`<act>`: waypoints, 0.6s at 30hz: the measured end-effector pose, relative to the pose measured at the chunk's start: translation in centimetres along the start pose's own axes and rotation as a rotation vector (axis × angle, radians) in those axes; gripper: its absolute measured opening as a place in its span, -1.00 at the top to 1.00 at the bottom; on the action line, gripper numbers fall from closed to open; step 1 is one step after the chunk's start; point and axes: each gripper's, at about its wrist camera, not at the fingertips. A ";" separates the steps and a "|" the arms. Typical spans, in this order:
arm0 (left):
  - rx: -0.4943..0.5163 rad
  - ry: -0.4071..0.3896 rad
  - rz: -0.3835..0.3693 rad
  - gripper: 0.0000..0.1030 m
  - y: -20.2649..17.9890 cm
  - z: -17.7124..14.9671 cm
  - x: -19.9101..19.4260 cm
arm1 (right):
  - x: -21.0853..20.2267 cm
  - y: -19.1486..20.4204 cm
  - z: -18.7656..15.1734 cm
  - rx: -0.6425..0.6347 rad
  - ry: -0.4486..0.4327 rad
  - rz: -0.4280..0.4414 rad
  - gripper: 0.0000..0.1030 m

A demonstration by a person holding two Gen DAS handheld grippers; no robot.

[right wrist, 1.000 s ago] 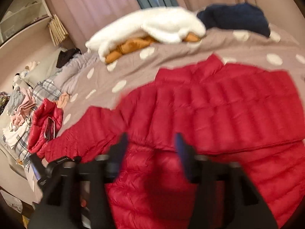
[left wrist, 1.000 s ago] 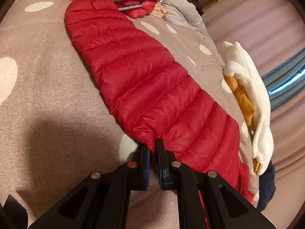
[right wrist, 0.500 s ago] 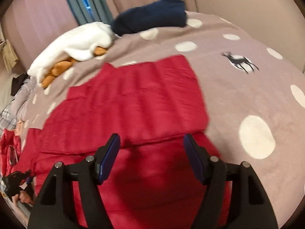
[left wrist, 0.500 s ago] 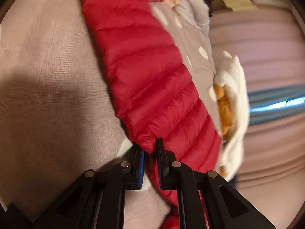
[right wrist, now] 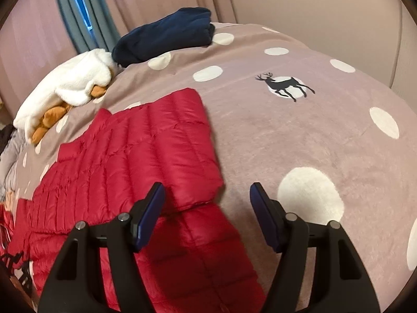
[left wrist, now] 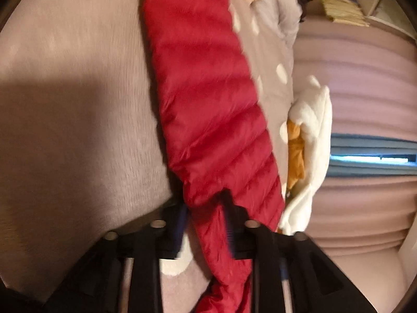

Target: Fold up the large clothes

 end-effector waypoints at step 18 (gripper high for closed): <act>0.409 -0.207 0.299 0.81 -2.5 -2.2 1.1 | 3.6 0.1 -0.2 0.008 0.076 0.047 0.60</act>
Point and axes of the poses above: each gripper's, at about its wrist camera, not at the fingertips, and x roughly the way its jaws point, y to its left, z to its top, and after that the axes turned 6 degrees about -z, right-handed
